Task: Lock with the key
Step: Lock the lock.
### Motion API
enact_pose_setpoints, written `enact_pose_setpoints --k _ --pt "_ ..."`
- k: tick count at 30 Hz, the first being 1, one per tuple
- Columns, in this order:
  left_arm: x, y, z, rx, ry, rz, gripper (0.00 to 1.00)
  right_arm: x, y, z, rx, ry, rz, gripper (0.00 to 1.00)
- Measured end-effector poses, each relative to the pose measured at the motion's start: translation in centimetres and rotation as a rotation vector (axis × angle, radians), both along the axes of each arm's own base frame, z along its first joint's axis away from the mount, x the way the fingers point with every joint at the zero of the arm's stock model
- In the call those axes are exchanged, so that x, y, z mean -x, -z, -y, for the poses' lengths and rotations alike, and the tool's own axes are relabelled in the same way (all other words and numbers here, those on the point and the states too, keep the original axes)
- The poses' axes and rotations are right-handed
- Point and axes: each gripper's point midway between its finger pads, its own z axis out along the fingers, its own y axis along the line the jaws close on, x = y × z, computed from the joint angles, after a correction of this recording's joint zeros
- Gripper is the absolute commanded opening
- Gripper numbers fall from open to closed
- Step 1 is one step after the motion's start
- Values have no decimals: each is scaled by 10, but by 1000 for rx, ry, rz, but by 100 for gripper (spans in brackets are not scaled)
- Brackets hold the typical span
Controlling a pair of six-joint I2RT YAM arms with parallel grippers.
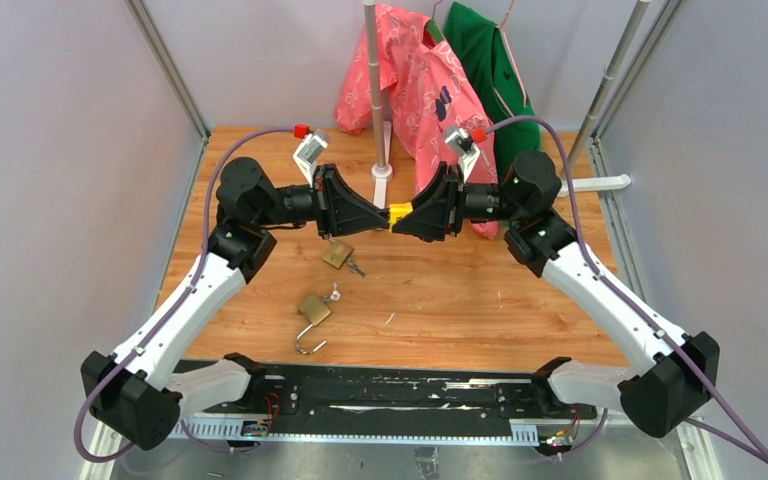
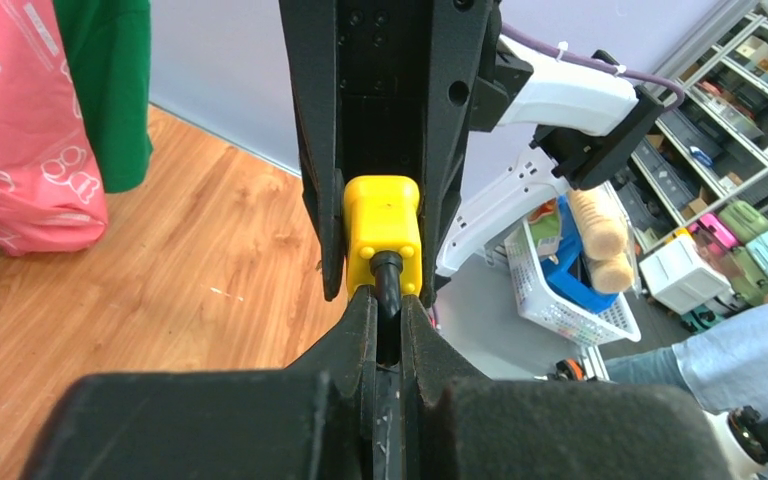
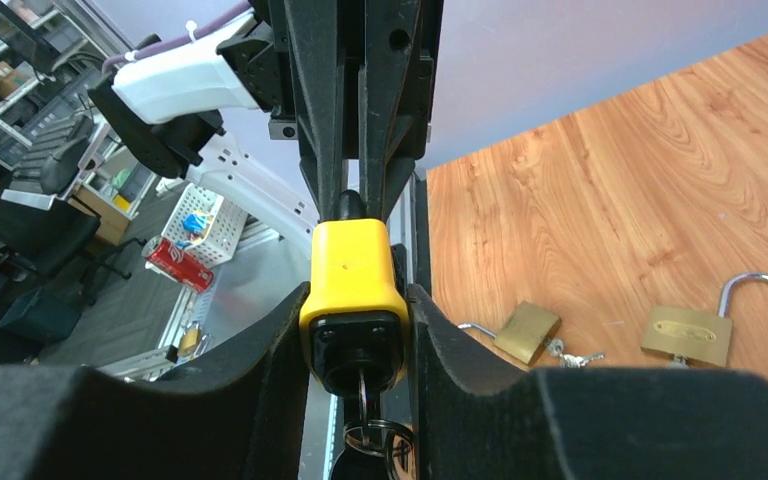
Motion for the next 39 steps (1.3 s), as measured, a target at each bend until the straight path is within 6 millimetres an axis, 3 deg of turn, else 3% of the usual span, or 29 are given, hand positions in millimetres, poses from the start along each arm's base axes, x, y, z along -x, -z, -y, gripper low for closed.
enact_pose_setpoints --k 12,39 --pt "-7 -9 -7 18 -55 22 0 -11 -14 -11 -149 -41 -70 0" --pt "-14 -15 -4 42 -103 42 0 -20 -21 -15 -141 -24 -34 0"
